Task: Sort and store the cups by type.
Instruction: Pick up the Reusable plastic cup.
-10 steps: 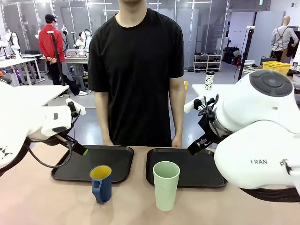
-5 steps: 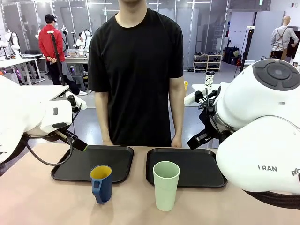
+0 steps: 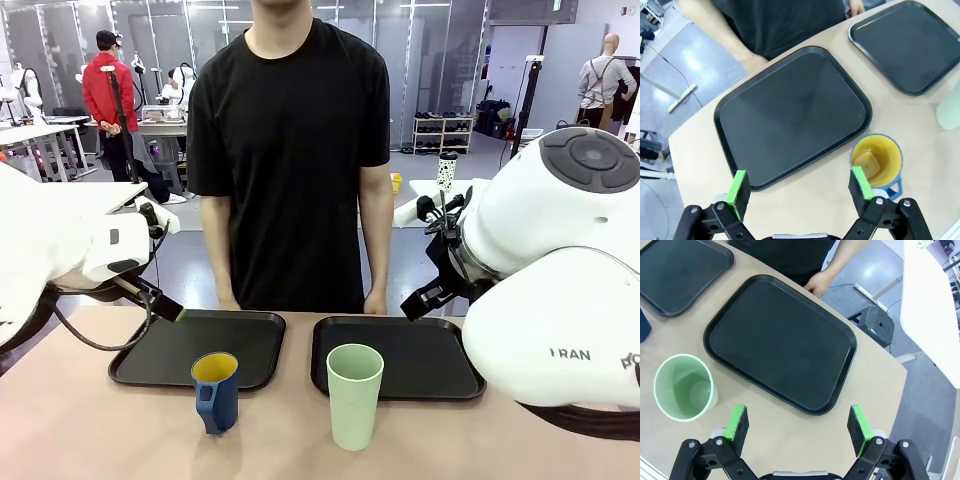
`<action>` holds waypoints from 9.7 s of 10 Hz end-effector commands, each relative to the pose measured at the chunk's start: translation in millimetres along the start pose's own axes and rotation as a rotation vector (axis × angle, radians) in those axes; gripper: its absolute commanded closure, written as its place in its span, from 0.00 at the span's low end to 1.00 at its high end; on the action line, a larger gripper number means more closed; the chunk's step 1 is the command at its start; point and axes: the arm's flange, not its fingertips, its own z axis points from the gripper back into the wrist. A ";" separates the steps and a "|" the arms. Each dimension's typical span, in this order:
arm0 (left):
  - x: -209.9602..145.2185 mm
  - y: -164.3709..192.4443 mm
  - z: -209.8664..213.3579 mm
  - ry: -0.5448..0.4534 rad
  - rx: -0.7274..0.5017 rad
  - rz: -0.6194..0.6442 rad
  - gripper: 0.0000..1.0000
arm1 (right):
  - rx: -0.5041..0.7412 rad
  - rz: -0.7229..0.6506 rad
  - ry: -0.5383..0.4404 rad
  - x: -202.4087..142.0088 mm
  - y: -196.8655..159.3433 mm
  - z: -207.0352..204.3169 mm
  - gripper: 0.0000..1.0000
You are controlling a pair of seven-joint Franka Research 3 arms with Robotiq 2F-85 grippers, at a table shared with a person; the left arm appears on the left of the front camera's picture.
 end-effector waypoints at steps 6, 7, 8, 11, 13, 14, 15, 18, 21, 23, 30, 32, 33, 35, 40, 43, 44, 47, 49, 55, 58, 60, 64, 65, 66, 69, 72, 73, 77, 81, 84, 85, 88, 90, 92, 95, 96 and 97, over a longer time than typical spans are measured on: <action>-51.7 141.1 -90.2 0.087 -0.094 0.321 0.00 | 0.090 -0.211 0.144 7.6 -115.3 -111.7 0.00; -54.5 145.5 -97.3 0.082 -0.110 0.344 0.00 | 0.118 -0.252 0.166 3.7 -127.9 -126.8 0.00; -56.0 149.1 -100.8 0.084 -0.105 0.374 0.00 | 0.125 -0.281 0.176 -0.3 -138.0 -137.3 0.00; -59.4 157.9 -108.2 0.107 -0.099 0.404 0.00 | 0.148 -0.314 0.207 -6.7 -152.2 -149.2 0.00; -60.0 148.0 -94.2 0.099 -0.076 0.418 0.00 | 0.119 -0.324 0.204 -8.3 -143.9 -150.9 0.00; -60.0 148.0 -94.2 0.099 -0.076 0.418 0.00 | 0.119 -0.324 0.204 -8.3 -143.9 -150.9 0.00; -60.0 148.0 -94.2 0.099 -0.076 0.418 0.00 | 0.119 -0.324 0.204 -8.3 -143.9 -150.9 0.00; -60.0 148.0 -94.2 0.099 -0.076 0.418 0.00 | 0.119 -0.324 0.204 -8.3 -143.9 -150.9 0.00; -60.0 148.0 -94.2 0.099 -0.076 0.418 0.00 | 0.119 -0.324 0.204 -8.3 -143.9 -150.9 0.00; -60.0 148.0 -94.2 0.099 -0.076 0.418 0.00 | 0.119 -0.324 0.204 -8.3 -143.9 -150.9 0.00; -60.0 148.0 -94.2 0.099 -0.076 0.418 0.00 | 0.189 -0.071 0.177 -3.1 -141.9 -138.9 0.00; -60.0 148.0 -94.2 0.099 -0.076 0.418 0.00 | 0.153 0.272 0.267 -0.8 -137.9 -127.9 0.00; -60.0 148.0 -94.2 0.099 -0.076 0.418 0.00 | 0.191 0.440 0.275 -1.8 -135.8 -122.0 0.00; -60.0 148.0 -94.2 0.099 -0.076 0.418 0.00 | 0.201 0.716 0.298 -6.8 -130.8 -117.3 0.00; -60.0 148.0 -94.2 0.099 -0.076 0.418 0.00 | 0.352 1.045 0.295 -21.6 -108.7 -126.1 0.00; -60.0 148.0 -94.2 0.099 -0.076 0.418 0.00 | 0.325 1.051 0.306 -18.3 -97.9 -126.8 0.00; -60.0 148.0 -94.2 0.099 -0.076 0.418 0.00 | 0.325 1.051 0.306 -18.3 -97.9 -126.8 0.00; -60.0 148.0 -94.2 0.099 -0.076 0.418 0.00 | 0.415 1.075 0.280 -23.4 -94.8 -138.7 0.00; -60.0 148.0 -94.2 0.099 -0.076 0.418 0.00 | 0.496 1.082 0.198 -37.0 -86.0 -157.4 0.00; -60.0 148.0 -94.2 0.099 -0.076 0.418 0.00 | 0.743 0.941 -0.280 -87.2 -58.3 -187.8 0.00; -60.0 148.0 -94.2 0.099 -0.076 0.418 0.00 | 0.845 0.858 -0.549 -115.3 -57.2 -208.5 0.00; -60.0 148.0 -94.2 0.099 -0.076 0.418 0.00 | 0.885 0.798 -0.670 -132.0 -55.9 -216.8 0.00; -60.0 148.0 -94.2 0.099 -0.076 0.418 0.00 | 0.944 0.713 -0.788 -150.0 -47.5 -236.9 0.00; -60.0 148.0 -94.2 0.099 -0.076 0.418 0.00 | 0.951 0.735 -0.768 -149.6 -44.9 -241.0 0.00; -60.0 148.0 -94.2 0.099 -0.076 0.418 0.00 | 0.886 0.767 -0.672 -143.4 -44.2 -234.9 0.00; -60.0 148.0 -94.2 0.099 -0.076 0.418 0.00 | 0.973 0.707 -0.724 -85.5 -63.7 -176.2 0.00; -60.0 148.0 -94.2 0.099 -0.076 0.418 0.00 | 0.965 0.726 -0.656 -80.3 -69.7 -195.0 0.00; -60.0 148.0 -94.2 0.099 -0.076 0.418 0.00 | 0.974 0.733 -0.639 -78.7 -71.8 -200.5 0.00; -60.0 148.0 -94.2 0.099 -0.076 0.418 0.00 | 1.110 0.783 -0.685 -76.6 -67.7 -225.8 0.00; -60.0 148.0 -94.2 0.099 -0.076 0.418 0.00 | 1.192 0.805 -0.756 -78.6 -45.7 -244.4 0.00; -60.0 148.0 -94.2 0.099 -0.076 0.418 0.00 | 1.240 0.816 -0.772 -77.0 -34.5 -252.8 0.00; -60.0 148.0 -94.2 0.099 -0.076 0.418 0.00 | 1.256 0.831 -0.772 -76.0 -31.9 -254.8 0.00; -60.0 148.0 -94.2 0.099 -0.076 0.418 0.00 | 1.305 0.858 -0.745 -73.8 -25.3 -260.7 0.00; -60.0 148.0 -94.2 0.099 -0.076 0.418 0.00 | 1.323 0.857 -0.754 -72.4 -22.8 -265.7 0.00; -60.0 148.0 -94.2 0.099 -0.076 0.418 0.00 | 1.328 0.858 -0.772 -69.0 -19.1 -269.8 0.00; -60.0 148.0 -94.2 0.099 -0.076 0.418 0.00 | 1.366 0.863 -0.774 -64.3 -11.3 -276.0 0.00; -60.0 148.0 -94.2 0.099 -0.076 0.418 0.00 | 1.375 0.863 -0.771 -63.4 -9.3 -276.9 0.00; -60.0 148.0 -94.2 0.099 -0.076 0.418 0.00 | 1.394 0.867 -0.769 -62.8 -6.1 -277.0 0.00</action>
